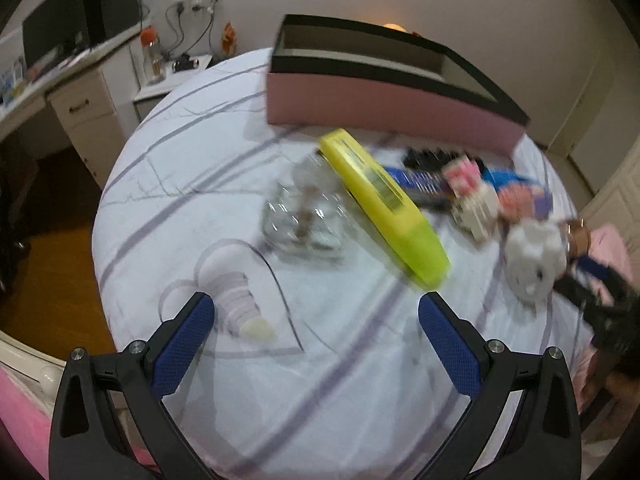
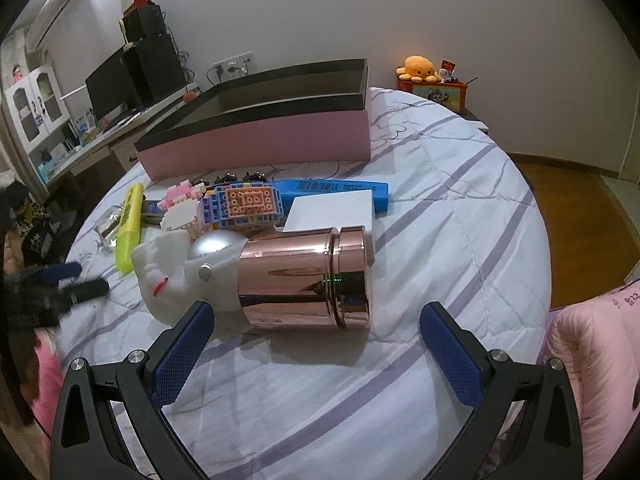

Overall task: Organize rigid objects
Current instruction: 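Grasp the clear glass bottle with the left gripper while the right gripper grasps the rose-gold cylinder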

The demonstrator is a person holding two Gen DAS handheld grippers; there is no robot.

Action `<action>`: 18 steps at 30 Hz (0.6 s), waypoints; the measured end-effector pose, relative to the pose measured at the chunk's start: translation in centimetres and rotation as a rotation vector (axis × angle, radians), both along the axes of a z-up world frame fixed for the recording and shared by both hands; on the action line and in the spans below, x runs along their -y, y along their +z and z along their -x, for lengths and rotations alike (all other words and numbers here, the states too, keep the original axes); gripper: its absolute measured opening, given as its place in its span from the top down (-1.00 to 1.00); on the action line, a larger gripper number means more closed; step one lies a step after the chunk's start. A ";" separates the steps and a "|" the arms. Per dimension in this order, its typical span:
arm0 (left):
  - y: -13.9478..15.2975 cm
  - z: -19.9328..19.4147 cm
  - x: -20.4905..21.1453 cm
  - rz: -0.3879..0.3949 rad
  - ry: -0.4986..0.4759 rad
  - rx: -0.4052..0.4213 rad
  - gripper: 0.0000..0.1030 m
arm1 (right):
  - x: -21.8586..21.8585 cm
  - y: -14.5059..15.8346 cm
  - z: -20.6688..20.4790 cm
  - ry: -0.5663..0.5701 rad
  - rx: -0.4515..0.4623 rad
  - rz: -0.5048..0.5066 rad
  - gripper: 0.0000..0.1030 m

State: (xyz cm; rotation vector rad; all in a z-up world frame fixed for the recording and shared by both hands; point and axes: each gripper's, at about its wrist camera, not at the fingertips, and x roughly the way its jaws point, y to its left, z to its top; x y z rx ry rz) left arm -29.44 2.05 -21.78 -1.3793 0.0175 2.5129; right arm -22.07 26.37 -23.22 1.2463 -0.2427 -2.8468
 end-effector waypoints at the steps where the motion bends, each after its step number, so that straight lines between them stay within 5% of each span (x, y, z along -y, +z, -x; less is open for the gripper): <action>1: 0.1 0.4 0.1 0.002 0.003 -0.001 -1.00 | 0.1 0.0 0.1 0.003 0.005 -0.009 -1.00; 8: -0.1 2.5 0.0 0.102 -0.032 -0.040 -1.00 | 0.8 -0.1 0.8 0.011 0.032 -0.059 -1.00; 13: -0.1 3.9 0.2 0.103 -0.045 -0.039 -0.97 | 1.0 -0.2 1.3 0.020 0.048 -0.078 -1.00; 18: -0.3 4.6 -0.2 0.134 -0.052 -0.055 -0.56 | 0.9 -0.2 1.4 0.022 0.061 -0.076 -1.00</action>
